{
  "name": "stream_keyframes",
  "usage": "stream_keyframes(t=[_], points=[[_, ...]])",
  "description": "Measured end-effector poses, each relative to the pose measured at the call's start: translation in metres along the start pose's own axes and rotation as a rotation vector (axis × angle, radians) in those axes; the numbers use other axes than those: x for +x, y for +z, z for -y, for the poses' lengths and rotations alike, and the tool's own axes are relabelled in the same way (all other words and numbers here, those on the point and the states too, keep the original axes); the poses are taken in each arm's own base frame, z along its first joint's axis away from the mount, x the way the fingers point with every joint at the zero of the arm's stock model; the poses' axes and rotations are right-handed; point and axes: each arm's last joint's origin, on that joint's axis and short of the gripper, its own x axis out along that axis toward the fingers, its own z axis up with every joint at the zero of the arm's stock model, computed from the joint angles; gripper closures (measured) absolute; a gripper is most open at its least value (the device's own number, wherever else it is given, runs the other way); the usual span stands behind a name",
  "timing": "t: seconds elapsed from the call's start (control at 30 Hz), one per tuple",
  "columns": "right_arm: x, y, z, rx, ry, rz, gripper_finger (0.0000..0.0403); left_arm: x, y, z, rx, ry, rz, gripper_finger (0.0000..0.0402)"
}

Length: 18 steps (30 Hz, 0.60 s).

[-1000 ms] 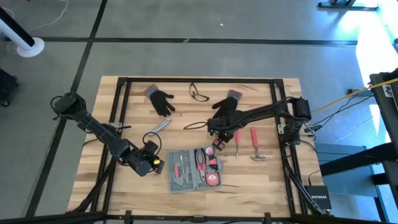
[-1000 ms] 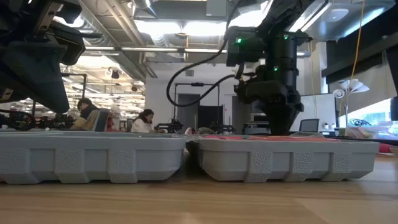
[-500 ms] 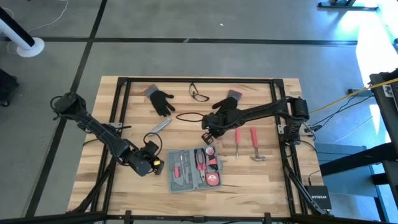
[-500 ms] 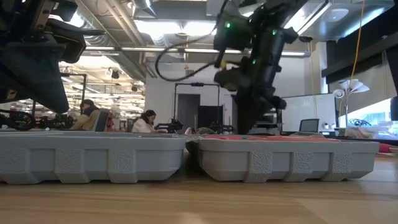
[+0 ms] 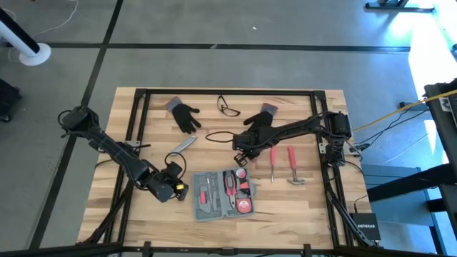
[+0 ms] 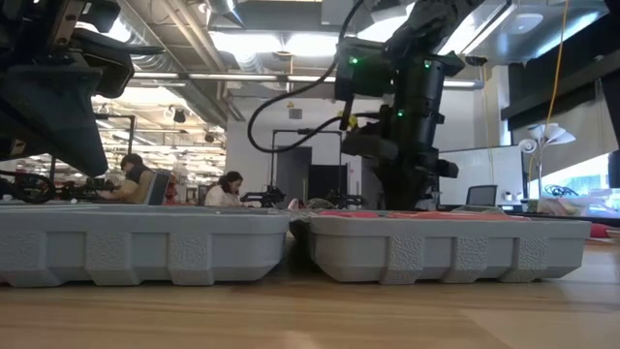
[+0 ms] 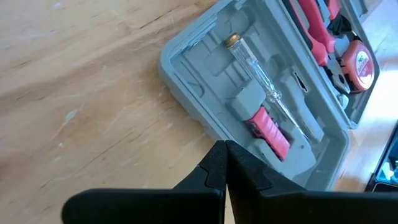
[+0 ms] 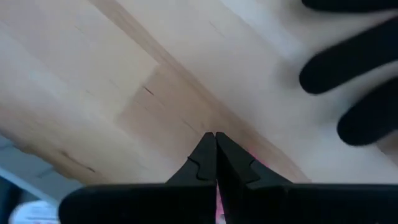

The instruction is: Prefit tool cases

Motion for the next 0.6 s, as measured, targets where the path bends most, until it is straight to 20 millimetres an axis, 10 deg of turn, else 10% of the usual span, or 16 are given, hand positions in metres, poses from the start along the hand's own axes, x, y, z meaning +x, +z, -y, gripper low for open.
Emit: stream_keyframes(t=[0.6], points=[[-0.003,-0.023,-0.02,-0.102,0.017,-0.015,0.0403,0.0,0.0,0.0,0.005,-0.004,0.001,0.0402]])
